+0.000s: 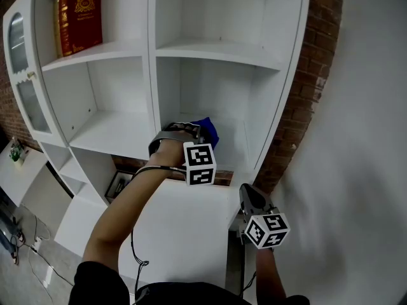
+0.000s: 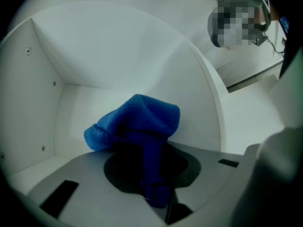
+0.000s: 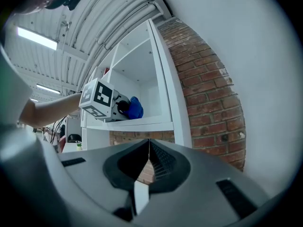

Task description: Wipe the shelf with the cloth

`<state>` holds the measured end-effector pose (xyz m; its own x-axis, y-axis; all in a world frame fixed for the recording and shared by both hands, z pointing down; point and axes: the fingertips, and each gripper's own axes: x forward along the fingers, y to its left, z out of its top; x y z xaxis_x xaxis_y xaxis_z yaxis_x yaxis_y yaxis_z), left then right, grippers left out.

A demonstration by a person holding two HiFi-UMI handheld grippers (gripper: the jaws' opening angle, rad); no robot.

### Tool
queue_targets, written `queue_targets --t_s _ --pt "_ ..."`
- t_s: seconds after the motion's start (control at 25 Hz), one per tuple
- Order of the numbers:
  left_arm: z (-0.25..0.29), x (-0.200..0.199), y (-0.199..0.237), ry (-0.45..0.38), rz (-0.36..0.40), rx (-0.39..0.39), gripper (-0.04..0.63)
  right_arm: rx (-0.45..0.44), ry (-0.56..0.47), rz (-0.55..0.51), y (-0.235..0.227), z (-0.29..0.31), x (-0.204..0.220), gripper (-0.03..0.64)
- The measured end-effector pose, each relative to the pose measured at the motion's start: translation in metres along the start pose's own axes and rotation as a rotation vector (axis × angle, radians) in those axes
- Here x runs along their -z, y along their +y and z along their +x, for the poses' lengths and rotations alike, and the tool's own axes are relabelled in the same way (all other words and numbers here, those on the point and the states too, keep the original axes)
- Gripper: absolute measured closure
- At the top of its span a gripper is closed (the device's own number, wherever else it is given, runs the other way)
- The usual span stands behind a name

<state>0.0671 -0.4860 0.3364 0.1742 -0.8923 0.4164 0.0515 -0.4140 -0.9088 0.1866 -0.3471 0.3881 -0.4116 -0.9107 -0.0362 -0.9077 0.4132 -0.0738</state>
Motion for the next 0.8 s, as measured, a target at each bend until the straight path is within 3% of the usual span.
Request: queue_targets --t_s 0.8 --pt "-0.013 -0.013 -0.007 -0.041 0.055 -0.008 0.509 0.029 0.002 0.004 0.001 -0.013 0.002 0.597"
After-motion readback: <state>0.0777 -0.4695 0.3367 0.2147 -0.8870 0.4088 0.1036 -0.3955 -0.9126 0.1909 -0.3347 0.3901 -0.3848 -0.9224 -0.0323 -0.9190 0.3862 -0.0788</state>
